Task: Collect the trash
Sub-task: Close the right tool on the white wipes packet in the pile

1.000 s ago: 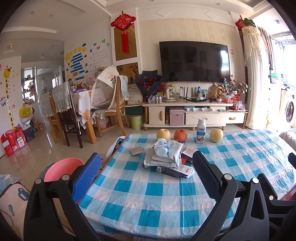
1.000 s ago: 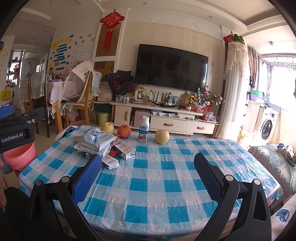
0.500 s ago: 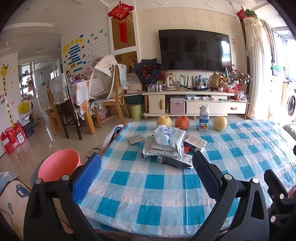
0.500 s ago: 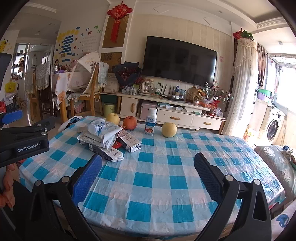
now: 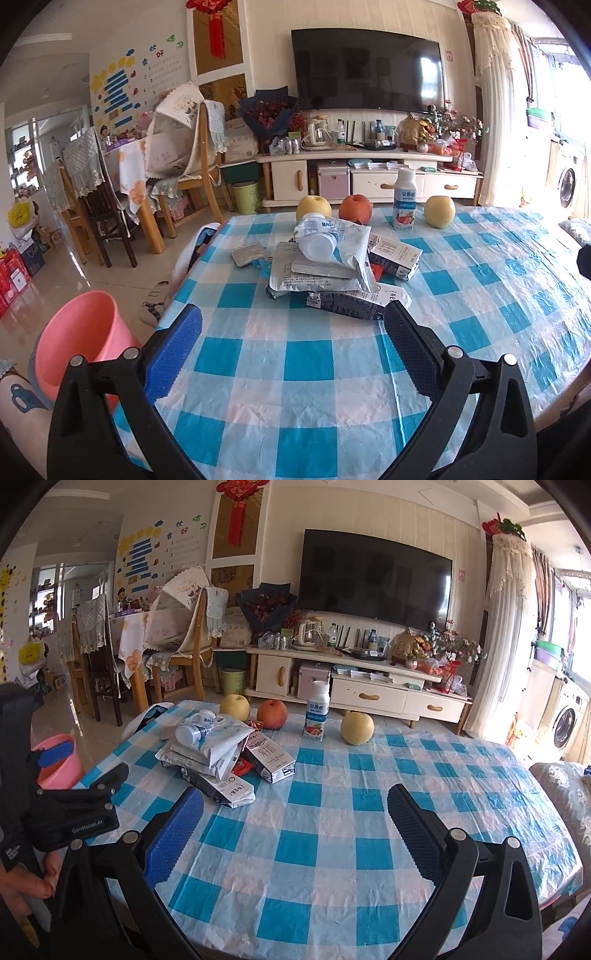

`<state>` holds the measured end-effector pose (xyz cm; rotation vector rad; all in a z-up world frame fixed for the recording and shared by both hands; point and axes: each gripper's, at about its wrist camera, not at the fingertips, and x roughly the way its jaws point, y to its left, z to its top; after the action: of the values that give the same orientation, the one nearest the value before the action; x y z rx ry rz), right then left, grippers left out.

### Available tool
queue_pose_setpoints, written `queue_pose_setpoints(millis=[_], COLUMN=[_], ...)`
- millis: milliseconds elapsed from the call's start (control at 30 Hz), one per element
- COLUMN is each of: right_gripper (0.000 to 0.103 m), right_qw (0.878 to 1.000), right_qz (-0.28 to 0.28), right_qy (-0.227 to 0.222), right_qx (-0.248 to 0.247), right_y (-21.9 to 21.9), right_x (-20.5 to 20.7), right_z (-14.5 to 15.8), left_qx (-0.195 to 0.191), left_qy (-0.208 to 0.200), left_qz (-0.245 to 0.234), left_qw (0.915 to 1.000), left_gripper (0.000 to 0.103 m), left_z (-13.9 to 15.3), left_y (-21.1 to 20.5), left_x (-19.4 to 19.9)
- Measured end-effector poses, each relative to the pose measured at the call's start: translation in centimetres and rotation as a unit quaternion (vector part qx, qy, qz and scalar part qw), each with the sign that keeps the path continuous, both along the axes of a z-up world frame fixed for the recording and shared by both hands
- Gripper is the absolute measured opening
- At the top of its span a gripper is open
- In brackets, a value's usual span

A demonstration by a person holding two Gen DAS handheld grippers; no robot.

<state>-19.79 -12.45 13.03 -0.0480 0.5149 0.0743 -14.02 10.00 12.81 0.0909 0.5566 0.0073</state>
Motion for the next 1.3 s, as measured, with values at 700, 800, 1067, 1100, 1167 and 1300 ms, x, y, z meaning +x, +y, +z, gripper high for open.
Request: queue_pose_setpoints(millis=[700, 800, 1067, 1100, 1167, 1300], right_gripper=[0.076, 0.072, 0.065, 0.065, 0.065, 0.065], right_qw=[0.951, 0.943, 0.928, 0.926, 0.923, 0.919], right_qz=[0.080, 0.087, 0.092, 0.089, 0.086, 0.092], right_qy=[0.173, 0.195, 0.232, 0.238, 0.250, 0.256], right_qx=[0.244, 0.254, 0.278, 0.280, 0.278, 0.284], right_y=[1.2, 2.4, 3.8, 3.9, 4.1, 4.6], right_x=[19.8, 22.1, 26.2, 26.6, 27.1, 27.4], right_z=[-4.0, -5.2, -8.0, -8.6, -9.3, -9.8], left_qx=[-0.039, -0.049, -0.068, -0.071, -0.082, -0.098], left_qy=[0.031, 0.050, 0.096, 0.103, 0.109, 0.108], left_qz=[-0.033, -0.026, -0.019, -0.019, -0.018, -0.017], left_qw=[0.9982, 0.9972, 0.9929, 0.9920, 0.9905, 0.9892], left_gripper=[0.099, 0.095, 0.070, 0.066, 0.061, 0.044], left_z=[-2.2, -3.2, -5.2, -5.4, -5.8, -5.7], left_y=[-0.7, -0.4, 0.2, 0.2, 0.2, 0.5], left_x=[16.4, 17.8, 19.7, 20.0, 20.1, 20.0])
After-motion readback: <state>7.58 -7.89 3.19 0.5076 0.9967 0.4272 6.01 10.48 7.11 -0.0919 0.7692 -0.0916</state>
